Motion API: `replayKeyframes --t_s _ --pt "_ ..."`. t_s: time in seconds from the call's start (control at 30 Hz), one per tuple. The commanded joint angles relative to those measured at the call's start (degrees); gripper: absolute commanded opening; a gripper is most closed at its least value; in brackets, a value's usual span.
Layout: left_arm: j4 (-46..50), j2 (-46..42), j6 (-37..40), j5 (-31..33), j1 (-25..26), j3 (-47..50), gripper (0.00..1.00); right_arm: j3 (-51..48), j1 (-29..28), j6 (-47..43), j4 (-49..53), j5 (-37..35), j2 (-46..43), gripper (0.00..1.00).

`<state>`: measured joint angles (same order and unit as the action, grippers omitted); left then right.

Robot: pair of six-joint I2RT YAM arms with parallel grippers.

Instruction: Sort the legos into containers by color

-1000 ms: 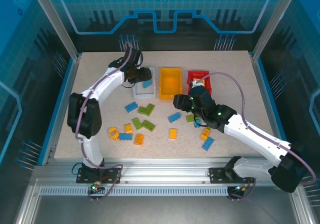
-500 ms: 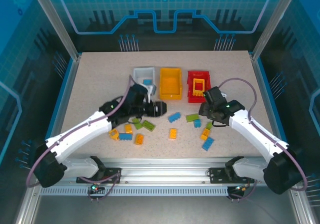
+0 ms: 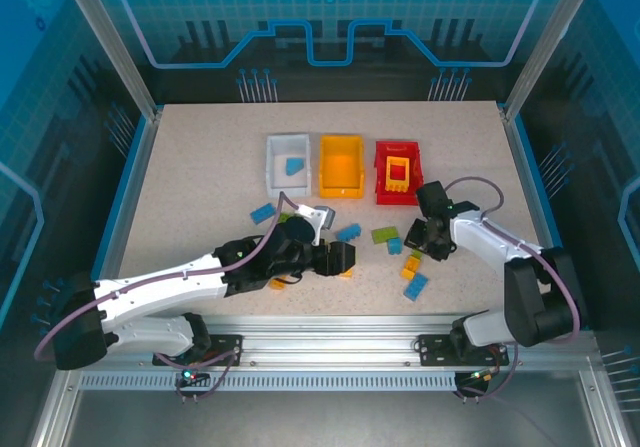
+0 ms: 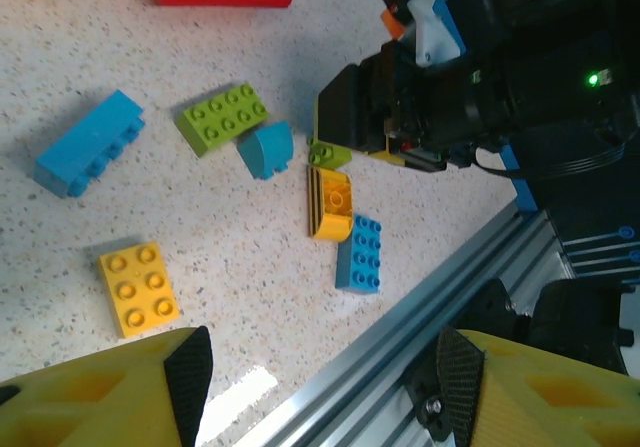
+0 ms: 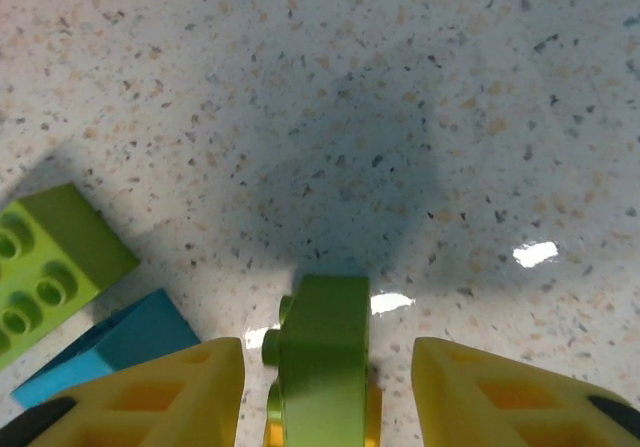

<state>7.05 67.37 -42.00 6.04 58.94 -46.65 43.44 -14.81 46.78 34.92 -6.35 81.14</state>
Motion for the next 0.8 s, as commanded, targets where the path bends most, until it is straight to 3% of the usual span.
replayKeyframes --t_s 0.0,0.2,0.4,0.57,0.77 --pt "-0.44 -0.89 0.51 2.26 0.21 -1.3 0.65 -0.2 1.04 0.82 -2.12 2.33 2.13 0.42" --pt "3.51 -2.58 0.71 5.9 0.15 -2.95 0.65 0.6 -0.92 0.84 -0.51 -1.45 -0.36 0.22" --pt "13.78 -5.34 0.82 12.81 -2.17 -7.83 0.64 11.01 -12.52 -4.04 3.13 -12.18 -4.64 0.17" --pt "18.62 -6.55 1.39 12.57 -9.04 -11.0 0.64 24.13 -17.93 -8.42 0.66 -10.25 6.13 0.16" --pt "21.72 -7.2 1.57 11.05 -16.13 -13.13 0.65 44.35 -19.31 -10.88 2.59 -8.92 24.8 0.16"
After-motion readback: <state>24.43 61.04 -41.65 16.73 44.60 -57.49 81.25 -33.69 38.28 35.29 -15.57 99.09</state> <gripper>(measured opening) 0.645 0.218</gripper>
